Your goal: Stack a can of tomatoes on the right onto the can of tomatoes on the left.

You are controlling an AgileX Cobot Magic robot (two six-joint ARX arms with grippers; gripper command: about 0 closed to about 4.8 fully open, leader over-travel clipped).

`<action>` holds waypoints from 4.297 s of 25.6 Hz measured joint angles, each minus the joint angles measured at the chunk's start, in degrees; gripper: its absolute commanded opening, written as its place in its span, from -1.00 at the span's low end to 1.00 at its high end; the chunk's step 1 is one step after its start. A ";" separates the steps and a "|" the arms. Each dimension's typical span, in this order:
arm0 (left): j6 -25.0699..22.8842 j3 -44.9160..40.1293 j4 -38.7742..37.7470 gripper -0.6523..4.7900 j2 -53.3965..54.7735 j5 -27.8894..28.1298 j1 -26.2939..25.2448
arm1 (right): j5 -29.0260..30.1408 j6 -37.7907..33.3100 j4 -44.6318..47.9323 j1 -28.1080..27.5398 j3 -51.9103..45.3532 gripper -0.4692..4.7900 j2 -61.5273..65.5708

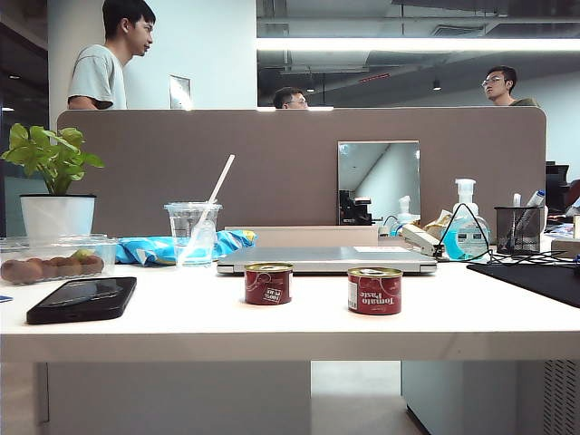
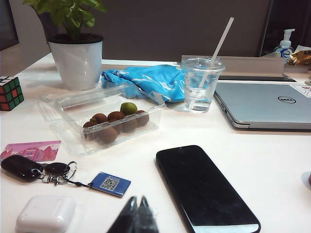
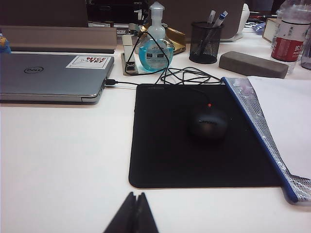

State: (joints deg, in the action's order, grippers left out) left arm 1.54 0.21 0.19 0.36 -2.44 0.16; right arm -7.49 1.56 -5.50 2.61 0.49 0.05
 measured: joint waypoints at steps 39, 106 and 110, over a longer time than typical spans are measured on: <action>-1.95 19.10 -5.44 -0.78 24.98 -33.29 7.58 | 21.84 -3.72 2.62 14.08 41.59 0.10 62.64; -7.13 19.12 -9.11 -0.78 25.44 -29.22 9.22 | 21.40 7.15 4.26 26.93 71.63 0.05 107.95; -7.13 19.12 -9.14 -0.78 25.44 -29.22 9.22 | 21.24 7.15 4.07 27.93 71.60 0.05 109.61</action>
State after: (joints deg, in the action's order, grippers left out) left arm -5.58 19.33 -8.95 25.80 -31.66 9.39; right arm 13.76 8.71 -1.43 30.55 72.10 109.67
